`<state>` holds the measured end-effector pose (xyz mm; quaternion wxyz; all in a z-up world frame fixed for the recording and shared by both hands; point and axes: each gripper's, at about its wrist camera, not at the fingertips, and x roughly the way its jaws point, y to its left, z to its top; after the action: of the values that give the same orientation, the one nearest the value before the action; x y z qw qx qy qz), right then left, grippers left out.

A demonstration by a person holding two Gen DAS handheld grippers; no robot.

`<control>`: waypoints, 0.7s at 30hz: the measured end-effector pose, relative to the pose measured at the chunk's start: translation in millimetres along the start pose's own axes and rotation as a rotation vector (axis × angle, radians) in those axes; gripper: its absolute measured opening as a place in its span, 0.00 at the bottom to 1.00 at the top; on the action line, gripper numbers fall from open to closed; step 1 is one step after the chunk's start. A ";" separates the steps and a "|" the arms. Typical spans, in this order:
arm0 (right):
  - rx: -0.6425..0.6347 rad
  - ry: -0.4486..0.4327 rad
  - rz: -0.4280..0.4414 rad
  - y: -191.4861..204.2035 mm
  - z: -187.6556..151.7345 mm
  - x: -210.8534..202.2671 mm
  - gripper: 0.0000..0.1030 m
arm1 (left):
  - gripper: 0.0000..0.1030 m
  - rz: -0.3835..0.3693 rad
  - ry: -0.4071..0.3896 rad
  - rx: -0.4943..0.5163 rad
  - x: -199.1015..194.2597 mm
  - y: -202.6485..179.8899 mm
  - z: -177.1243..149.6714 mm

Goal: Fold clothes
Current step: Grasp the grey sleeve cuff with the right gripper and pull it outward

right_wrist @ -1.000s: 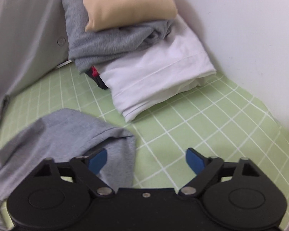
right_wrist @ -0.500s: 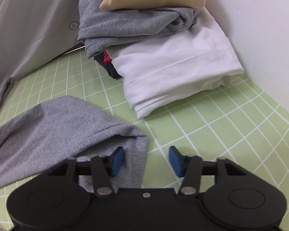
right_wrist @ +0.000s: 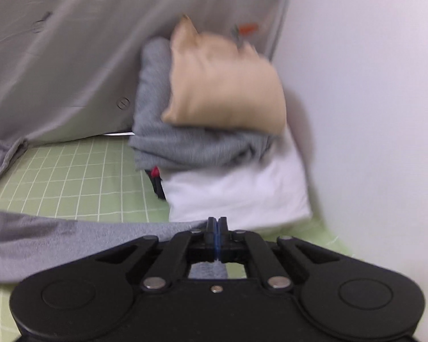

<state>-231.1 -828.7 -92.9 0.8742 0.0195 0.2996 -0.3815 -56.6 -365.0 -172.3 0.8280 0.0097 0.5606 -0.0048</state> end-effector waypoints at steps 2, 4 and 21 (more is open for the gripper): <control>-0.058 -0.002 0.034 11.4 -4.7 -15.2 0.00 | 1.00 0.000 0.001 -0.001 0.2 0.0 0.2; -0.029 0.086 0.111 20.5 -21.2 -13.4 0.00 | 1.00 0.000 0.001 -0.001 0.2 0.0 0.2; 0.281 0.253 -0.009 -35.2 -48.6 16.2 0.54 | 1.00 0.000 -0.005 -0.002 0.1 0.9 -3.0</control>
<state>-271.2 -851.5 -134.6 0.8167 0.1879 0.3508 -0.4179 -59.3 -364.0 -173.5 0.8294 0.0089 0.5585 -0.0044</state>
